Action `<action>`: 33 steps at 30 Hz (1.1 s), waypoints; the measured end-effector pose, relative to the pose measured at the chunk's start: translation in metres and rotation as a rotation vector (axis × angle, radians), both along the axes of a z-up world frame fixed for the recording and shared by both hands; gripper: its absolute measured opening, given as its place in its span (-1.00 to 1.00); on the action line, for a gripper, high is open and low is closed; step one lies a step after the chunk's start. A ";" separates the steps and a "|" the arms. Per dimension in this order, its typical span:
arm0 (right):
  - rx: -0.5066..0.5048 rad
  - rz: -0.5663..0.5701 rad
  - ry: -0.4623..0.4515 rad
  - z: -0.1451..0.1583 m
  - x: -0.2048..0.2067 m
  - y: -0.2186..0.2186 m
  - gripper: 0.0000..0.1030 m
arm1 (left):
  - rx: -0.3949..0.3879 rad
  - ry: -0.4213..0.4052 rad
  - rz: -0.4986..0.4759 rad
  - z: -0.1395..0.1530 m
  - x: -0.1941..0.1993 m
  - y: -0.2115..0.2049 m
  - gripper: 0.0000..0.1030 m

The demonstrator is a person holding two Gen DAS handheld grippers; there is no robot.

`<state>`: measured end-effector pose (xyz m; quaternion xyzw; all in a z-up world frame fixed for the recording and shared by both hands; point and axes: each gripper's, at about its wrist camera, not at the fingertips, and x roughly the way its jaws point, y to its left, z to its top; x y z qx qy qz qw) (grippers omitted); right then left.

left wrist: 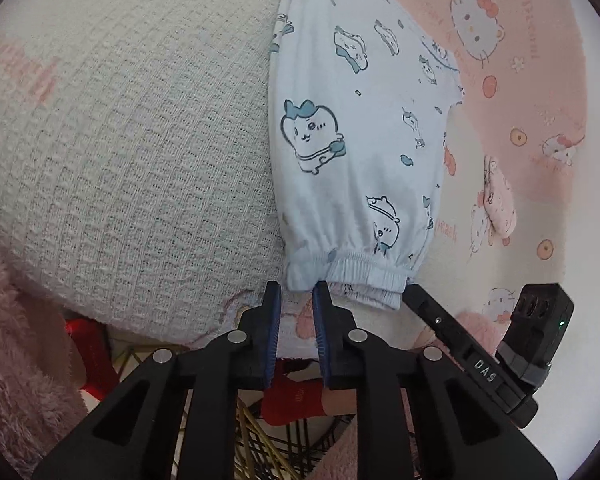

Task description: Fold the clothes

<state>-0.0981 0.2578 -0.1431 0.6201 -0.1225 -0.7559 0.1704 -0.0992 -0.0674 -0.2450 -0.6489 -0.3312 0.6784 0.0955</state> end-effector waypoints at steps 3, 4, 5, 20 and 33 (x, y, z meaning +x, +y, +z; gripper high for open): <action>0.019 0.000 0.010 0.005 0.004 0.001 -0.37 | -0.034 0.069 0.011 0.014 -0.004 -0.003 -0.35; -0.010 -0.014 0.019 0.008 0.003 0.003 -0.36 | -0.046 0.087 0.017 0.017 -0.005 -0.005 -0.22; -0.039 -0.029 0.029 0.011 0.002 0.005 -0.36 | -0.038 0.087 0.031 0.015 -0.007 -0.007 -0.07; 0.088 -0.118 -0.036 0.011 -0.037 -0.016 -0.30 | -0.162 0.103 -0.027 0.008 -0.034 0.011 -0.33; 0.129 -0.080 0.166 0.056 -0.035 -0.027 -0.10 | -0.183 0.150 -0.010 0.028 -0.081 -0.007 -0.34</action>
